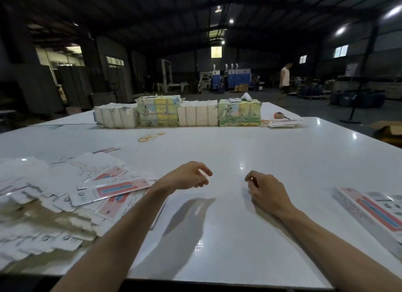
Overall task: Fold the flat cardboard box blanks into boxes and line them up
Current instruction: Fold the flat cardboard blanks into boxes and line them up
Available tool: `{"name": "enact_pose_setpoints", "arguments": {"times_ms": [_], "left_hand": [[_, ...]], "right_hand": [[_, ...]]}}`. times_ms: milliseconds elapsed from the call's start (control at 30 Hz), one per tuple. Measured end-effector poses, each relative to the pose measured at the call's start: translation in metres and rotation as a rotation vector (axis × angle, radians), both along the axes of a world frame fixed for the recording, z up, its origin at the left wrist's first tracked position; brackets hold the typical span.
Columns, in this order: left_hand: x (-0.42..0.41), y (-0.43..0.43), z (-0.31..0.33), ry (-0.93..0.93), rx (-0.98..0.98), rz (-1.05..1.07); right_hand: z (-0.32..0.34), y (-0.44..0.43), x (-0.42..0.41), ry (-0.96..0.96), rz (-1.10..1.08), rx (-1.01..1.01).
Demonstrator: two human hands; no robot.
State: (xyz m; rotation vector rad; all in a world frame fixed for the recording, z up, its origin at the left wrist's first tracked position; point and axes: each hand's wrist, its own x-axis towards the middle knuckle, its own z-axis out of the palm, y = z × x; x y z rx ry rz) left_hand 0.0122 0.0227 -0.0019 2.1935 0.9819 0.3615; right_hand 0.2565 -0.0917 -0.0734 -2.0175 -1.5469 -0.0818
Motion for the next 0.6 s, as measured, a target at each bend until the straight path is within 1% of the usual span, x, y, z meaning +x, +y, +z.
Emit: {"name": "enact_pose_setpoints", "arguments": {"times_ms": [100,133,200,267,367,433,600], "left_hand": [[-0.056,0.024,0.01,0.319,0.251,0.188],[-0.075,0.031,0.011,0.437,0.306,0.267],[-0.109,0.04,0.009,0.635,0.34,0.404],[-0.129,0.045,0.007,0.757,0.344,0.466],[-0.137,0.051,0.004,0.836,0.456,0.5],[-0.135,0.052,0.004,0.847,0.49,0.527],[-0.134,0.057,0.016,0.661,0.493,0.485]], "right_hand": [[-0.001,0.002,-0.001,0.03,0.014,0.001],[-0.002,0.003,-0.001,0.031,0.018,0.0],[-0.002,0.005,0.0,0.048,0.027,0.002],[-0.002,0.006,0.001,0.069,0.03,0.004],[-0.001,0.007,0.001,0.087,0.033,0.005],[-0.001,0.007,0.001,0.096,0.035,0.005],[-0.001,0.005,0.002,0.118,0.056,0.006]]}}
